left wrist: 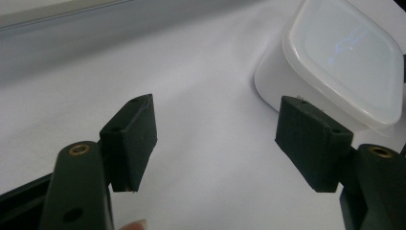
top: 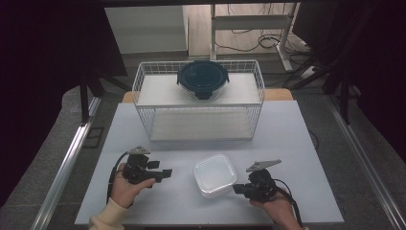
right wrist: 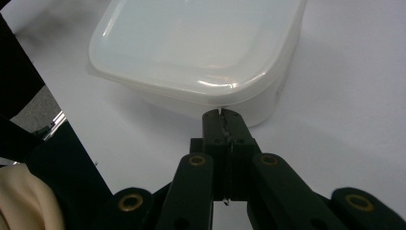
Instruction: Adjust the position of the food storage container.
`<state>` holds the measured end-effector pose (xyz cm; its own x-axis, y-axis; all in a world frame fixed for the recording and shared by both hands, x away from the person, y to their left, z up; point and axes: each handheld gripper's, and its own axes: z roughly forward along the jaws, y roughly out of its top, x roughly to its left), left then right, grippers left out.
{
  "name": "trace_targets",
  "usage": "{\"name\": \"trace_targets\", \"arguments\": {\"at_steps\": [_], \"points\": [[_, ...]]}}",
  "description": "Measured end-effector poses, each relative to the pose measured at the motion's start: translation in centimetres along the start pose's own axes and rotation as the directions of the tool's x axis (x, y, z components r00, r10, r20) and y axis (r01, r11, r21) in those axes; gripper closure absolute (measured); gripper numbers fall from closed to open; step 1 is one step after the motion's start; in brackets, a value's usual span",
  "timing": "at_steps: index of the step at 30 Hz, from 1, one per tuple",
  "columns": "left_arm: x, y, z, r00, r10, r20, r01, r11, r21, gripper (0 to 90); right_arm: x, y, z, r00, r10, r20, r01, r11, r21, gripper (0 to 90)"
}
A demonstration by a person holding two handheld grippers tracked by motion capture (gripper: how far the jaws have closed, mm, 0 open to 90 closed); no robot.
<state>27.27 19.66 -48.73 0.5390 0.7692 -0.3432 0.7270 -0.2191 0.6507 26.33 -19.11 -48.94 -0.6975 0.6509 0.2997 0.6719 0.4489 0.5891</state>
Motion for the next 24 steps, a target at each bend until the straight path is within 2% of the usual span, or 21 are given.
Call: {"name": "trace_targets", "arguments": {"at_steps": [9,24], "points": [[0.2,0.0,-0.1,1.0,-0.007,-0.001,0.007,1.0,-0.007,29.7,-0.8,1.5,1.3,0.9992,0.019,0.035,-0.019,1.0,-0.016,89.4],[0.8,-0.1,-0.4,0.9995,-0.027,-0.016,0.027,0.9995,-0.018,29.8,-1.9,5.4,3.8,0.9948,0.014,0.101,-0.011,0.999,-0.033,89.4]]}}
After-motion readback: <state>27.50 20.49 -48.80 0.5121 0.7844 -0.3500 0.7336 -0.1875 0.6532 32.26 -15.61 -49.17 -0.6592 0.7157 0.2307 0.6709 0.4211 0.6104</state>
